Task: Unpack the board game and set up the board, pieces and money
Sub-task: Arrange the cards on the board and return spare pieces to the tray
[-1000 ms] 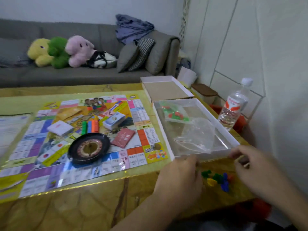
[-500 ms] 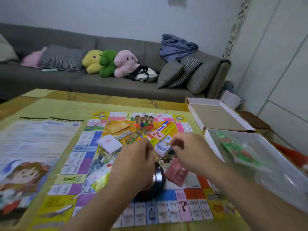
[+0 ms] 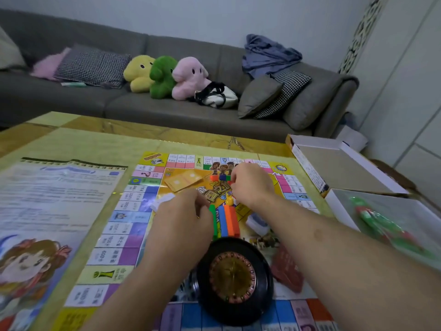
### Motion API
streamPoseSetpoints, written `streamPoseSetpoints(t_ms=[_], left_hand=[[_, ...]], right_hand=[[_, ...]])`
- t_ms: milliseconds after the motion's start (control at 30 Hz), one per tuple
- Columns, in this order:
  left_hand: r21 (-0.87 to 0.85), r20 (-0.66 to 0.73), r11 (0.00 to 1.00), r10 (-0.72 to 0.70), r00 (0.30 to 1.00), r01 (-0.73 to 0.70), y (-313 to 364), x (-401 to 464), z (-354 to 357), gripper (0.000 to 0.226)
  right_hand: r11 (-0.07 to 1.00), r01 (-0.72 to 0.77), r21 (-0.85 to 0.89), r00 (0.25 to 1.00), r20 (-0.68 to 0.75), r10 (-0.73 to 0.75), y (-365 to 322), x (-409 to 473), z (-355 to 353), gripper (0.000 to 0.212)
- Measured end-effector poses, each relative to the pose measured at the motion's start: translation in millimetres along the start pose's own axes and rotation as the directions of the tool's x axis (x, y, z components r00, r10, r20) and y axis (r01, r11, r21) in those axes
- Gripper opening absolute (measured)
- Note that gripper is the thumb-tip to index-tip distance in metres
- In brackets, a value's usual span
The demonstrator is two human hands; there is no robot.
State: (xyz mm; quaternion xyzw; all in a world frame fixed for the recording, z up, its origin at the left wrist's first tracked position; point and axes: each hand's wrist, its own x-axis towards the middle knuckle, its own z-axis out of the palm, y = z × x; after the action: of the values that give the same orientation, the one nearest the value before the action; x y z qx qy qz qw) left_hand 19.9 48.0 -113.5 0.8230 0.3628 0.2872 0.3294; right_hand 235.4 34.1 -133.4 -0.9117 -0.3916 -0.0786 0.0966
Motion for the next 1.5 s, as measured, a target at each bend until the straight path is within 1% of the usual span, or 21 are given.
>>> streamPoseSetpoints(t_ms=[133,167,267,333,400,467,500,567,633,667,733,833,900,967,1100,1200,1300,1367,1400,1500], left_hand=[[0.013,0.005,1.000,0.021,1.000,-0.021,7.3,-3.6,0.9,0.013],[0.012,0.000,0.999,0.039,0.999,-0.039,11.2,-4.7,0.3,0.013],[-0.020,0.047,0.995,0.098,0.994,-0.097,33.3,-21.6,4.4,0.013],[-0.067,0.063,0.987,0.150,0.987,-0.146,51.1,-37.1,10.3,0.012],[-0.103,0.108,0.972,0.220,0.969,-0.209,68.8,-56.7,19.5,0.011],[-0.138,0.223,0.948,0.311,0.924,-0.286,90.4,-87.9,34.5,0.010],[-0.164,0.280,0.931,0.362,0.889,-0.327,102.8,-107.8,44.0,0.010],[-0.203,0.376,0.884,0.468,0.800,-0.421,123.7,-143.3,62.8,0.010],[-0.225,0.458,0.845,0.531,0.713,-0.485,137.8,-173.5,82.3,0.011],[-0.230,0.497,0.830,0.549,0.672,-0.508,146.7,-191.4,94.1,0.011],[-0.241,0.535,0.806,0.575,0.619,-0.540,159.1,-220.0,115.2,0.009],[-0.221,0.600,0.804,0.559,0.572,-0.552,174.3,-254.6,144.3,0.011],[-0.199,0.645,0.813,0.529,0.551,-0.548,183.5,-268.5,161.2,0.015],[-0.172,0.678,0.816,0.505,0.534,-0.552,192.2,-276.1,173.7,0.018],[-0.129,0.672,0.801,0.505,0.543,-0.585,202.9,-280.0,187.4,0.024],[-0.133,0.662,0.801,0.510,0.549,-0.584,205.8,-281.9,188.2,0.027],[-0.133,0.673,0.804,0.503,0.542,-0.580,203.9,-286.2,180.4,0.028],[-0.145,0.680,0.796,0.512,0.525,-0.588,201.0,-287.3,174.3,0.028],[-0.151,0.685,0.792,0.515,0.515,-0.592,199.9,-287.9,172.0,0.028],[-0.154,0.687,0.788,0.518,0.509,-0.596,195.1,-284.2,163.9,0.026]], right_hand=[[0.999,0.043,0.025,0.999,-0.004,-0.043,-0.9,-8.9,-18.3,0.011],[0.996,0.050,0.070,0.998,-0.035,-0.048,1.4,-12.3,-30.3,0.011],[0.948,0.044,0.316,0.994,-0.110,-0.009,28.3,-54.4,-81.2,0.010],[0.921,0.044,0.387,0.989,-0.146,0.014,56.4,-99.8,-119.7,0.008],[0.912,0.007,0.410,0.986,-0.154,0.062,89.9,-151.5,-150.3,0.009],[0.892,-0.077,0.446,0.983,-0.116,0.143,131.6,-207.4,-173.0,0.013],[0.875,-0.140,0.464,0.976,-0.086,0.202,155.5,-237.5,-182.0,0.015],[0.840,-0.262,0.475,0.948,-0.038,0.317,199.8,-289.1,-190.4,0.018],[0.820,-0.350,0.452,0.921,0.006,0.390,233.3,-331.7,-190.7,0.020],[0.815,-0.399,0.420,0.903,0.024,0.429,250.6,-354.7,-190.4,0.021],[0.821,-0.478,0.314,0.873,0.070,0.482,281.7,-386.3,-181.5,0.024],[0.822,-0.554,0.133,0.832,0.131,0.539,315.5,-417.2,-165.4,0.024],[0.823,-0.565,0.047,0.812,0.203,0.546,322.8,-428.2,-158.4,0.023],[0.829,-0.558,0.030,0.812,0.225,0.538,322.9,-433.7,-154.6,0.023],[0.832,-0.537,0.137,0.839,0.193,0.509,317.0,-433.8,-152.0,0.018],[0.825,-0.541,0.162,0.836,0.206,0.508,311.8,-434.2,-154.9,0.012],[0.802,-0.567,0.189,0.823,0.157,0.546,303.1,-437.8,-168.3,0.018],[0.802,-0.564,0.197,0.825,0.142,0.546,295.8,-440.1,-176.4,0.017],[0.807,-0.558,0.191,0.828,0.181,0.530,291.5,-441.2,-179.7,0.018],[0.805,-0.551,0.222,0.806,0.391,0.444,276.9,-437.8,-183.9,0.022]])
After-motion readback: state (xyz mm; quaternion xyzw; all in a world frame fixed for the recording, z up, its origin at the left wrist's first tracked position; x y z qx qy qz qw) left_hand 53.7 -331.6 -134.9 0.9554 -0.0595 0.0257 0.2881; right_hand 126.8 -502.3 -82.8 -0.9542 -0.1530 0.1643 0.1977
